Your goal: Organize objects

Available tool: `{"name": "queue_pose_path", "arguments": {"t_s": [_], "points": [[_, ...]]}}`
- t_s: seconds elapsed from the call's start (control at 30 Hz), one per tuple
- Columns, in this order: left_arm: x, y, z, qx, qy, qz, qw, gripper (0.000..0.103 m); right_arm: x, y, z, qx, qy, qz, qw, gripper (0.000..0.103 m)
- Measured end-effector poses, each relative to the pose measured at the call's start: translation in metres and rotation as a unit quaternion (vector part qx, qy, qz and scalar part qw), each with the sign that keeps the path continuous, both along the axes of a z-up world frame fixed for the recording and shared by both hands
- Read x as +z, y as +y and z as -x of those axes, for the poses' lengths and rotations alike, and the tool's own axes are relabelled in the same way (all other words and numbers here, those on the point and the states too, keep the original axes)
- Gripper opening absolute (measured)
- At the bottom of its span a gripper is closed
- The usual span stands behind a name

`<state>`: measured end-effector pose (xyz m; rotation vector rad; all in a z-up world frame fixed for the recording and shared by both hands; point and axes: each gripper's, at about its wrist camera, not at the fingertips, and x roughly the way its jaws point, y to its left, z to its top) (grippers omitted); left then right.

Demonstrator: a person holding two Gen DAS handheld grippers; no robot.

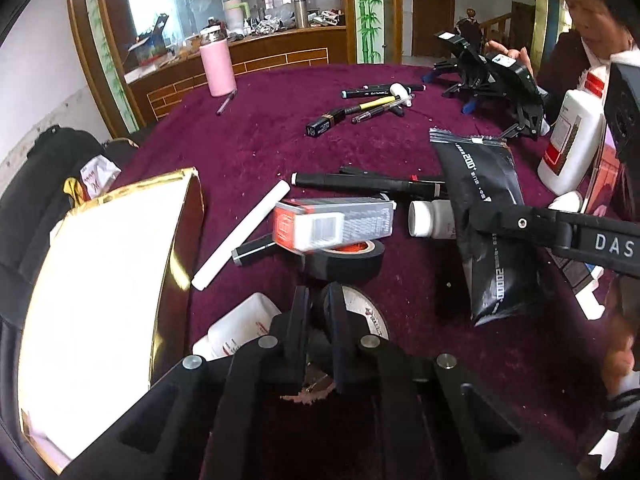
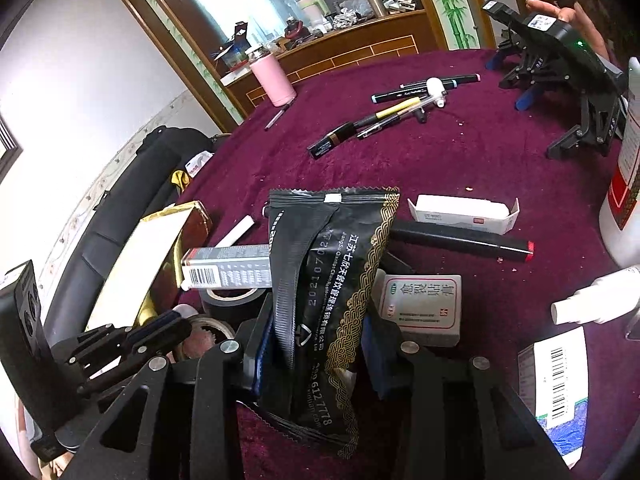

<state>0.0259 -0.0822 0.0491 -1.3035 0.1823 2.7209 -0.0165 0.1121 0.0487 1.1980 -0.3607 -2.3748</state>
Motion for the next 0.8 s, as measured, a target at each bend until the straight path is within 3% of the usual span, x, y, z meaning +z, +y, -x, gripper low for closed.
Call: {"name": "queue_pose_path", "arguments": {"t_s": [0.13,0.27,0.4,0.53,0.8], "points": [[0.003,0.003,-0.002,-0.006,0.003,-0.007,1.0000,0.018,-0.001,0.002,0.000,-0.001,-0.001,0.001,1.000,0.042],[0.010,0.013,-0.002,-0.027,0.009,-0.012,0.9995,0.056,0.000,0.003,0.000,-0.002,0.001,0.001,1.000,0.042],[0.010,0.026,0.005,-0.039,0.012,0.012,0.9991,0.059,0.001,0.005,0.000,0.000,0.001,0.001,1.000,0.042],[-0.006,0.031,0.028,-0.027,-0.017,0.037,0.9988,0.061,0.002,0.005,0.000,0.001,0.001,0.003,1.000,0.042],[-0.029,0.033,0.060,-0.004,-0.039,0.042,0.9984,0.061,0.001,0.006,0.001,0.006,-0.001,0.005,1.000,0.042]]}}
